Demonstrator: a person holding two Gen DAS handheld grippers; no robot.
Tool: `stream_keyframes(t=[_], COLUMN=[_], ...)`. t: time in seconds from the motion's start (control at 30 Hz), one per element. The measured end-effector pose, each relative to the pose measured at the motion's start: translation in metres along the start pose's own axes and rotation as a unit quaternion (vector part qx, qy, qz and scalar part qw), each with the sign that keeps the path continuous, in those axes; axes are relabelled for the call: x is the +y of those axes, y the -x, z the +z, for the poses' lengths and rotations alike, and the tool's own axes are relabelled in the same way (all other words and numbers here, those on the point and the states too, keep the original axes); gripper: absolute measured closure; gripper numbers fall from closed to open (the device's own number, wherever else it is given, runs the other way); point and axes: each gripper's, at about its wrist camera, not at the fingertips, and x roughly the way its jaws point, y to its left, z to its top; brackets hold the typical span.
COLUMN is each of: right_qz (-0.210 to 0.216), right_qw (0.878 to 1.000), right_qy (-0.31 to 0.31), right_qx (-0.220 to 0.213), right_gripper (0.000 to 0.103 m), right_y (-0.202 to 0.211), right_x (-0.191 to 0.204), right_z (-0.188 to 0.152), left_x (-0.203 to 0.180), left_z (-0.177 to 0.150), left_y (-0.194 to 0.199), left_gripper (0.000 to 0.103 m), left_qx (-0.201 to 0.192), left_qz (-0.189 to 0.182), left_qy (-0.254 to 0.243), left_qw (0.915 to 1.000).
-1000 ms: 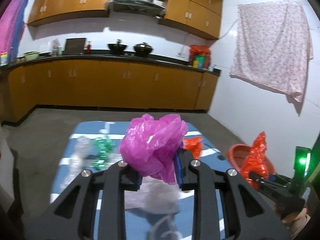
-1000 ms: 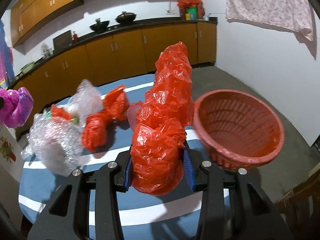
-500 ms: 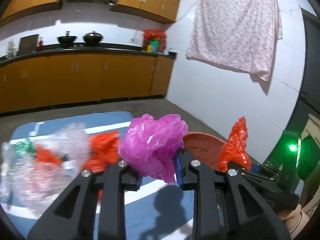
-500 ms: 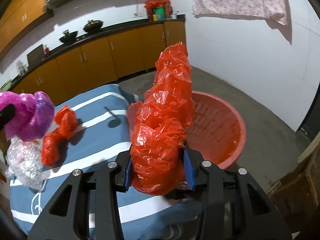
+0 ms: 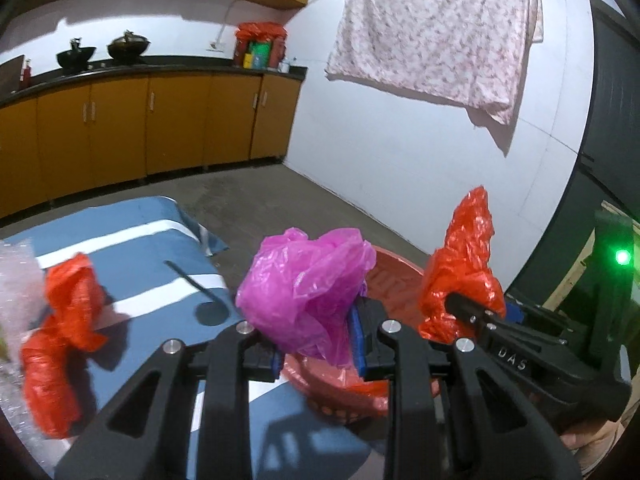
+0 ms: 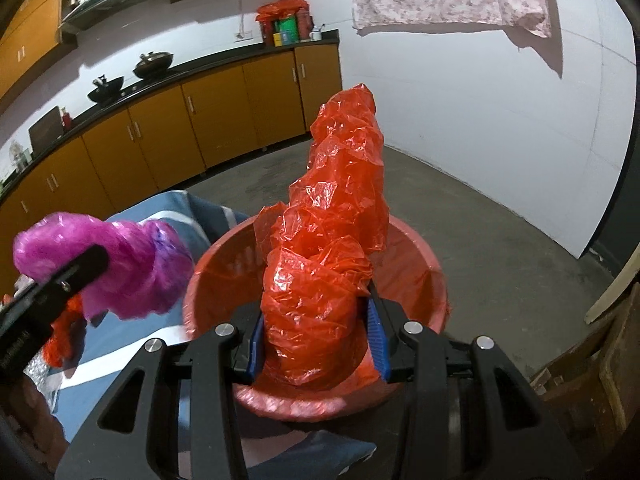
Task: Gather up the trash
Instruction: 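Carry both bags to the red basket and open both tools to drop them, then grasp the clear plastic bag with the left tool while the right tool grasps another red bag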
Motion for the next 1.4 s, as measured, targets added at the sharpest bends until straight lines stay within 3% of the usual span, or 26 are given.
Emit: stream_keyframes(t=[0.43, 0.6, 1.0, 1.13, 1.23, 1.4], right_qz=[0.010, 0.029, 0.030, 0.007, -0.033, -0.053], right_qw=[1.000, 0.999, 0.998, 0.998, 0.997, 0.996], right_qy=[-0.025, -0.041, -0.058, -0.060, -0.047, -0.016], right_qx=[0.007, 0.001, -0.013, -0.032, -0.053, -0.077], right_gripper=[0.060, 0.053, 0.029, 0.013, 0.005, 0.002], right_y=[-0.025, -0.026, -0.016, -0.005, 0.005, 0.022], right_x=[-0.020, -0.028, -0.047, -0.052, -0.049, -0.033], right_z=[0.008, 0.011, 0.011, 0.011, 0.011, 0.008], left_x=[-0.011, -0.009, 0.005, 0.011, 0.013, 0.021], left_z=[-0.003, -0.003, -0.005, -0.003, 0.000, -0.002], left_y=[-0.055, -0.065, -0.066, -0.048, -0.033, 0.006], left_gripper=[0.077, 0.073, 0.053, 0.040, 0.033, 0.021], left_qx=[0.034, 0.041, 0.055, 0.038, 0.027, 0.007], left_qz=[-0.014, -0.020, -0.016, 0.000, 0.018, 0.057], left_qy=[-0.014, -0.012, 0.017, 0.012, 0.007, 0.001], left_qw=[0.9992, 0.9989, 0.9982, 0.9992, 0.9995, 0.9984])
